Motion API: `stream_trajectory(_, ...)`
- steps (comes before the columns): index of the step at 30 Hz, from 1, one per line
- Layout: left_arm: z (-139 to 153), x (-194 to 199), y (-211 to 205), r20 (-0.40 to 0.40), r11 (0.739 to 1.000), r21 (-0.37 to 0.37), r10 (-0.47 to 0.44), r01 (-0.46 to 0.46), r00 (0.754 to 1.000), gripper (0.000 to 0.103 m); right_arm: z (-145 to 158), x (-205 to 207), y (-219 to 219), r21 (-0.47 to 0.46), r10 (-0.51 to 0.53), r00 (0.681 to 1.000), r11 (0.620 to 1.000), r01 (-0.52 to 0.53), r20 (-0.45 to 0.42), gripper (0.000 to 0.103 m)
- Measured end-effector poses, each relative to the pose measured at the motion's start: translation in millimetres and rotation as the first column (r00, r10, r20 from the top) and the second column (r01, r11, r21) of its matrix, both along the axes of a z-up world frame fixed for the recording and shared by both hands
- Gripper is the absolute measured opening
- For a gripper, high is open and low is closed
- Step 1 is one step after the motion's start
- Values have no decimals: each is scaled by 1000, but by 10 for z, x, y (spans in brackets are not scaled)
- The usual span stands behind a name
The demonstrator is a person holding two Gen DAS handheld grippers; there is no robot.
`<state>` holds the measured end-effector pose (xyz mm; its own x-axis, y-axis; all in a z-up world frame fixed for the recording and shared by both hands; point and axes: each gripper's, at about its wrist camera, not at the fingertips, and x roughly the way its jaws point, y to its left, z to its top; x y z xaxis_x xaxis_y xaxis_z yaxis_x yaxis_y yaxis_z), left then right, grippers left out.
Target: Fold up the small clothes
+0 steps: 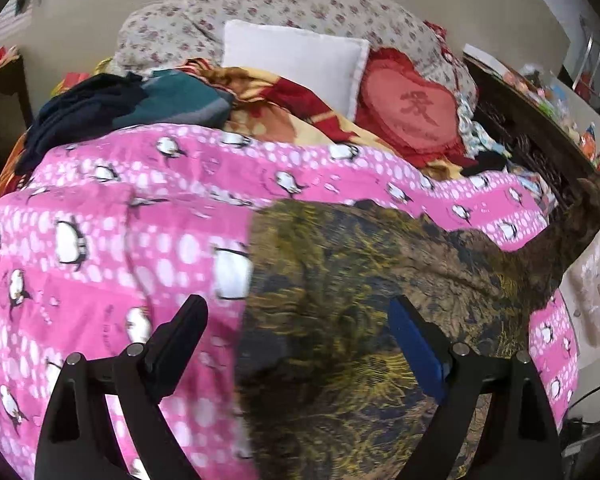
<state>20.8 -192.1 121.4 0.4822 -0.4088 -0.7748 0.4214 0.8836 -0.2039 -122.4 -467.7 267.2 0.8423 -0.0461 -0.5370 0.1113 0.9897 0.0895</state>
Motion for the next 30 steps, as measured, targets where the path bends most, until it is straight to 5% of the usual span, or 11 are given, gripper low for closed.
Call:
stream_trajectory(4,14,65,247,-7,999,-26,41,-41,999,91,-232,571,776,90,219,976,972,-217,-8,5)
stream_trajectory(6,-3,86,356,-14,998,-37,58,-58,998,91,-432,860,1021,152,265,964,954,-258,-30,23)
stream_trajectory(7,-14,89,388,-19,997,-41,62,-63,998,91,-507,909,1070,160,258,965,955,-248,-39,52)
stream_trajectory(8,-31,99,425,-26,997,-48,63,-65,998,91,-582,933,1074,164,249,968,957,-240,-38,61)
stream_trajectory(17,-184,124,359,-64,995,-96,12,-18,998,91,-1256,349,259,198,102,979,978,-66,-175,65)
stream_trajectory(21,-289,106,100,-68,999,-34,-29,27,997,91,-1577,-2,-138,194,18,967,981,33,-255,66)
stream_trajectory(30,-323,40,-406,91,985,139,-118,105,989,91,-1920,-484,-583,280,-30,959,953,112,-282,68)
